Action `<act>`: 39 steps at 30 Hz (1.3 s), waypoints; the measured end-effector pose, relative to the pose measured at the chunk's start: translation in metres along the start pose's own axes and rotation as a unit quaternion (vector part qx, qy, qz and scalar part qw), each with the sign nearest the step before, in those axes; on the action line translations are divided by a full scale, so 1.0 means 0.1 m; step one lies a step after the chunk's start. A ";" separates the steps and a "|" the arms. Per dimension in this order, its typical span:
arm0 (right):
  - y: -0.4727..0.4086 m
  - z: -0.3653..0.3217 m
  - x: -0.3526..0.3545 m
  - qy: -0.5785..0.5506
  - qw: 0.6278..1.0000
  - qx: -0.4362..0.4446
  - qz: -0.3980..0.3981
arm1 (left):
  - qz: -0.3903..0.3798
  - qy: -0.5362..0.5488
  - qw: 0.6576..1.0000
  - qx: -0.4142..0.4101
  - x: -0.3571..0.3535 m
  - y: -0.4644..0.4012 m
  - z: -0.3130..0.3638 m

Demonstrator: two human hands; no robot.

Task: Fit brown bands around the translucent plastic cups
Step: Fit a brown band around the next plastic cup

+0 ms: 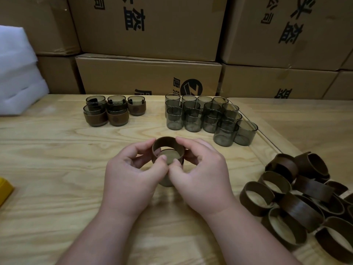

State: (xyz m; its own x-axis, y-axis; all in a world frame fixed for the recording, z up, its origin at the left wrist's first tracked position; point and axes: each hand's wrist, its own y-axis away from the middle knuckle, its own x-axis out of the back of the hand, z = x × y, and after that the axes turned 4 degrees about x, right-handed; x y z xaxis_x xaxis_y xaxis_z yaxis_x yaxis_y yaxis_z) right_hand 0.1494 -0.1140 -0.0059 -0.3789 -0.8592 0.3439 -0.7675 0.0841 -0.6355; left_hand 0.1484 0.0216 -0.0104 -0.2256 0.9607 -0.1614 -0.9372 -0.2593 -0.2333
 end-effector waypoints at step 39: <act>-0.14 0.19 0.07 -0.158 0.947 -0.278 0.021 | 0.012 0.041 0.981 0.191 0.11 -0.21 -0.12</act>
State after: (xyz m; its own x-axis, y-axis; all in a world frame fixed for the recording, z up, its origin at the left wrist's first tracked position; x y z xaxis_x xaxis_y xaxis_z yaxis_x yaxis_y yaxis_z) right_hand 0.1671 -0.1311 -0.0076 -0.3100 -0.9496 0.0466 -0.9418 0.3000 -0.1514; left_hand 0.1688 0.0369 -0.0186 -0.2422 0.9395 -0.2423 -0.9665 -0.2119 0.1445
